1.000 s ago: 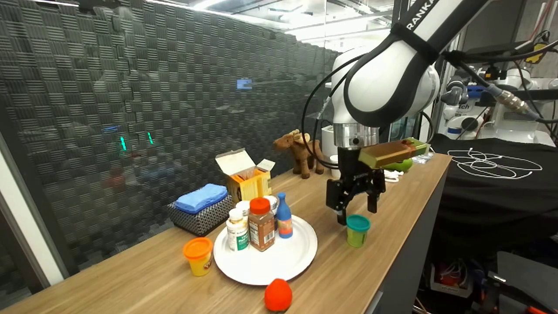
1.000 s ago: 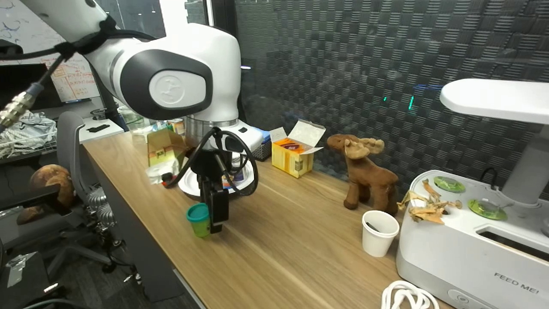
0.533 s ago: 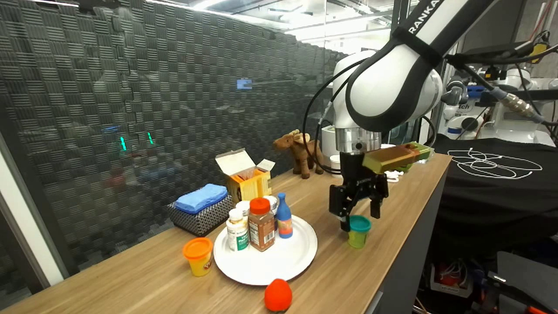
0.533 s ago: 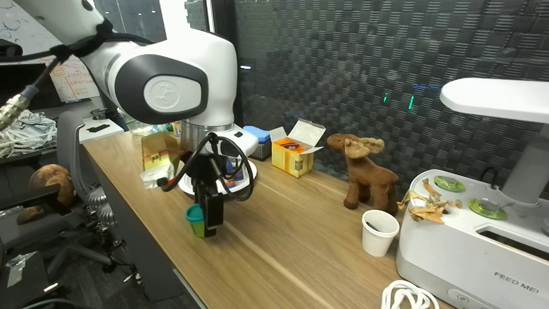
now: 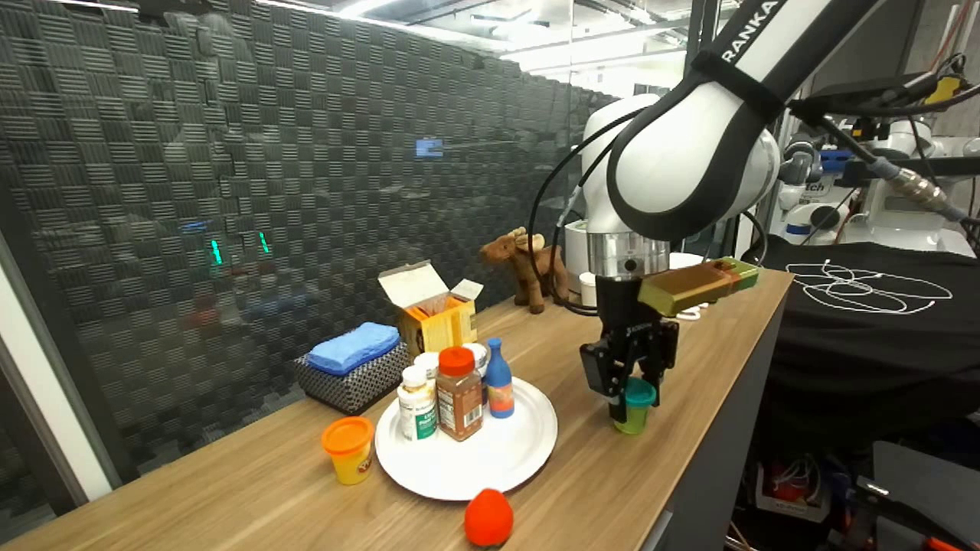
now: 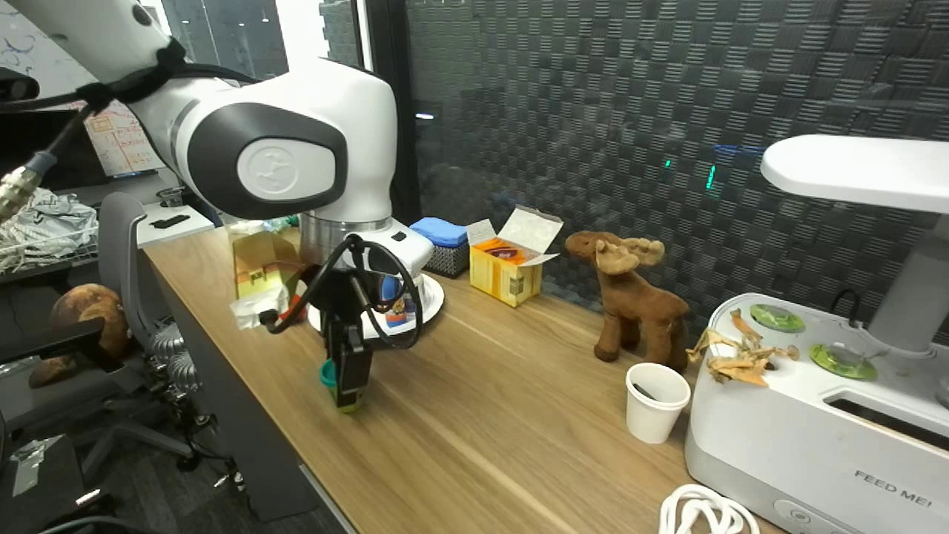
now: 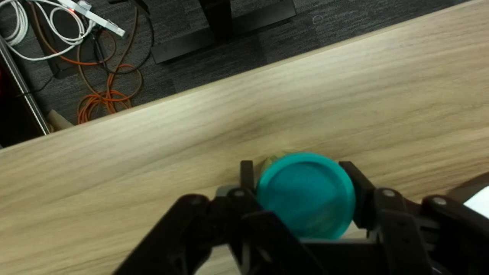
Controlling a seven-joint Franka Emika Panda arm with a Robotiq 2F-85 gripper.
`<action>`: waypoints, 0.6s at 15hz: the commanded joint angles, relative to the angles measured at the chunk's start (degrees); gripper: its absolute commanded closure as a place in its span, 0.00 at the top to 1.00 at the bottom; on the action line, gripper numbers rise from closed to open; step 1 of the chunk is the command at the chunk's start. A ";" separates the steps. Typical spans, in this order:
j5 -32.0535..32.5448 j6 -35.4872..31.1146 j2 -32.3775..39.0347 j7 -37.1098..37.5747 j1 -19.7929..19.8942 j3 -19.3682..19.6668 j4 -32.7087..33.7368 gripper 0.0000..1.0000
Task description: Put all the bottles and the orange plushie surrounding the white plate on the white plate
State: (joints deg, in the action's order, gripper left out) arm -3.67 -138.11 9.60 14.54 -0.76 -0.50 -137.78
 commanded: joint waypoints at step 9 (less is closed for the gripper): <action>1.67 -4.09 -3.39 7.92 -3.58 -0.59 -0.63 0.23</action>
State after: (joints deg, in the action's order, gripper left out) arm -3.13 -141.35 8.47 18.63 -2.77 -0.64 -137.85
